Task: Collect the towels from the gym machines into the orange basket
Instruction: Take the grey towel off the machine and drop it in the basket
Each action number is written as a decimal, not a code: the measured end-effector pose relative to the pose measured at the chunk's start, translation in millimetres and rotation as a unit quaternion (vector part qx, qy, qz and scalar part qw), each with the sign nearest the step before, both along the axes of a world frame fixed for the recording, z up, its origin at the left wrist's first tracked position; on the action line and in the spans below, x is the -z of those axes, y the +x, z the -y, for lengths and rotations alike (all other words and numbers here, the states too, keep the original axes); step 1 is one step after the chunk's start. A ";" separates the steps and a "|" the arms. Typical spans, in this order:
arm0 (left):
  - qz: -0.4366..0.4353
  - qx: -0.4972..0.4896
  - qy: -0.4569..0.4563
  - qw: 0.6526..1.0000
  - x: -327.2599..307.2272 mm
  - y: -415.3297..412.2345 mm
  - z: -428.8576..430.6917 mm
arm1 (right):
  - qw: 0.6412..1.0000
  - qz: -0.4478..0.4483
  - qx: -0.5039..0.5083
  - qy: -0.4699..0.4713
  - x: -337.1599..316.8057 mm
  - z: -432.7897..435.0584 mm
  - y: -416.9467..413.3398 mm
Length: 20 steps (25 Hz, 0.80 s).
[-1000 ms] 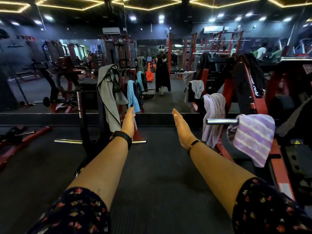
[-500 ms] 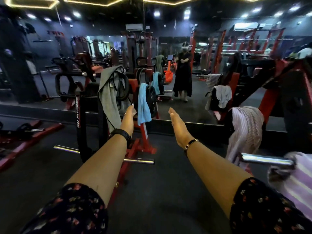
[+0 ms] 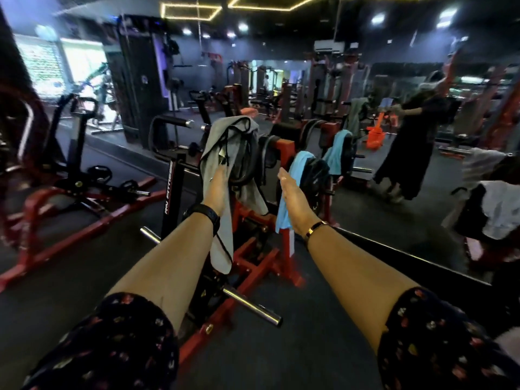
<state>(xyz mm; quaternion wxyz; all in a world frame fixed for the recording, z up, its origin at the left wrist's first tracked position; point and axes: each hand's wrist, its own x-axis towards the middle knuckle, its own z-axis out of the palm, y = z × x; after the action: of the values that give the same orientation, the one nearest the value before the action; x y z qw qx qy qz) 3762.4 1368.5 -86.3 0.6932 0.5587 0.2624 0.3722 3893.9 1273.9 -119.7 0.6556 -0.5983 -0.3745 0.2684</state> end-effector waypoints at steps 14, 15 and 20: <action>0.052 -0.071 0.020 0.996 -33.6 148.8 -210.5 | 0.997 0.012 -0.042 0.065 -56.0 -218.9 149.3; 0.056 -0.078 0.013 0.995 -36.2 158.5 -228.1 | 0.997 0.018 -0.035 0.070 -60.5 -234.8 158.6; 0.004 -0.111 0.048 0.993 -32.1 194.9 -294.4 | 0.997 0.007 -0.049 0.057 -65.7 -297.6 192.2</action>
<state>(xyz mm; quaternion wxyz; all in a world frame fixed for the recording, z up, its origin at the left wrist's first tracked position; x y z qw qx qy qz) 3957.3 1662.9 -54.2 0.6208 0.5577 0.3019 0.4609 4086.1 1571.5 -53.9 0.6716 -0.5429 -0.4228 0.2746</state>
